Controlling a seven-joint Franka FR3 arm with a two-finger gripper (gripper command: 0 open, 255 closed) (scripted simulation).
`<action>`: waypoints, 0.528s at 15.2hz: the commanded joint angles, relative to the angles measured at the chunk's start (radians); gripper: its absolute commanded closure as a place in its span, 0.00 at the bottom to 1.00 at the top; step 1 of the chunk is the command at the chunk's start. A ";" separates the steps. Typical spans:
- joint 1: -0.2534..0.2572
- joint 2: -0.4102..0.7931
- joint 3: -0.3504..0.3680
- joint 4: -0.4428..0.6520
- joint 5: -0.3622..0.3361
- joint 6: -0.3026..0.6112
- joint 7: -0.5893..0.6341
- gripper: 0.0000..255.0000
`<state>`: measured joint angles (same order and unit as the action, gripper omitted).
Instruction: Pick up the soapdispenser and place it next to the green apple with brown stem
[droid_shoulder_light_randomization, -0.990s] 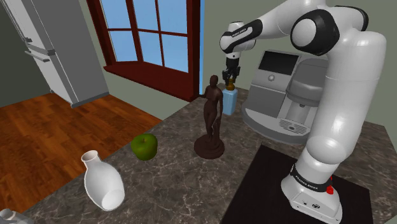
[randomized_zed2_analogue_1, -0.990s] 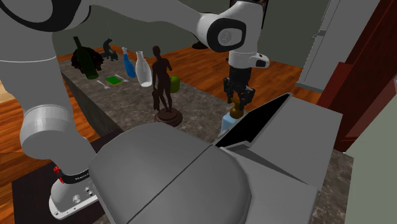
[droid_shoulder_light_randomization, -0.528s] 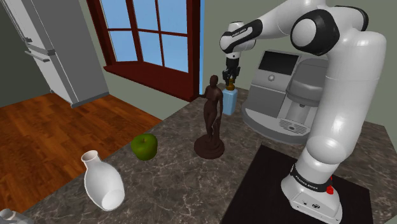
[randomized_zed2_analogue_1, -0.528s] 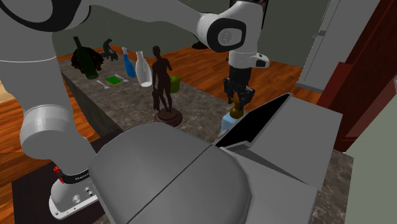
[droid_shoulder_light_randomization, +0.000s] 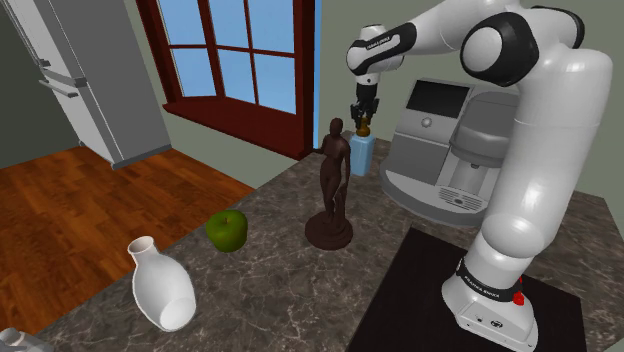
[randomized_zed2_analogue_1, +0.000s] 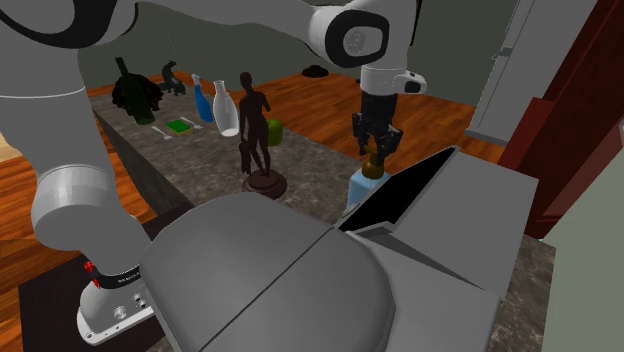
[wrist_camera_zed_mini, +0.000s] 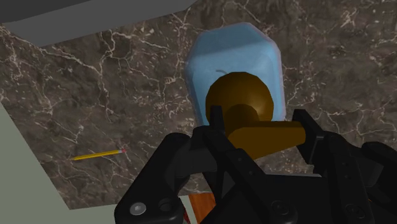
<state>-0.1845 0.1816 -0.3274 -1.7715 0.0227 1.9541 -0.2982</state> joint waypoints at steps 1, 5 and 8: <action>0.000 -0.001 0.000 0.026 -0.001 -0.027 0.001 1.00; 0.000 -0.009 -0.001 0.070 -0.003 -0.078 0.001 1.00; 0.000 -0.012 -0.002 0.106 -0.005 -0.118 0.001 1.00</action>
<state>-0.1844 0.1710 -0.3286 -1.6750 0.0185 1.8478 -0.2962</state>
